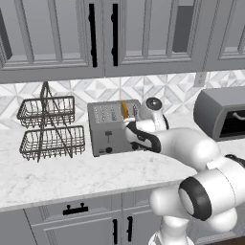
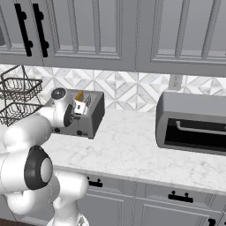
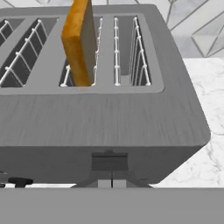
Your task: Start the toaster. Once the lever pops up, take the bread to the plate on the dining counter.
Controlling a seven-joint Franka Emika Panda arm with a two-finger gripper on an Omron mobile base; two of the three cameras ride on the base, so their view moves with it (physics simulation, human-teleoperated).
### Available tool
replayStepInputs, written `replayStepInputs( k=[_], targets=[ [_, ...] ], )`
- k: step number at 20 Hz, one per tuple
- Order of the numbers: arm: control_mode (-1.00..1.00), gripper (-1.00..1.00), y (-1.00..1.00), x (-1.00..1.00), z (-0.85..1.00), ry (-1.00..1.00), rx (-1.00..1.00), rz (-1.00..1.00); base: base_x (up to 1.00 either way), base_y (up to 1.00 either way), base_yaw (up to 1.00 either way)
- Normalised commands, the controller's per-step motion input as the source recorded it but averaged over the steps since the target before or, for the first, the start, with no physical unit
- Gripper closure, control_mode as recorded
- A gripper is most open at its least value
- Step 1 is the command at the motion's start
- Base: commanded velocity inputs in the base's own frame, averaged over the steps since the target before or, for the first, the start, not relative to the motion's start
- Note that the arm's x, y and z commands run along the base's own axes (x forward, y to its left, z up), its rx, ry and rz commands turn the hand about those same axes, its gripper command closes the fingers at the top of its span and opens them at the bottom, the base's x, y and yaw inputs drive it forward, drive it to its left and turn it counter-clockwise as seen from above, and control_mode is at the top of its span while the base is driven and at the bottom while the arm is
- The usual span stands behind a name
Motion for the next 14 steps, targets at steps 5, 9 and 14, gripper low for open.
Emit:
replayStepInputs(
  k=[5, 9, 14],
  targets=[
    [-1.00, 1.00, 0.00, 0.08, -0.12, 0.00, 0.00, 0.00, 0.00, 0.00, 0.00],
    [-1.00, 1.00, 0.00, 0.06, -0.16, 0.00, 0.00, 0.00, 0.00, 0.00, 0.00],
    [-1.00, 1.00, 0.00, 0.07, -0.16, 0.00, 0.00, 0.00, 0.00, 0.00, 0.00]
  ],
)
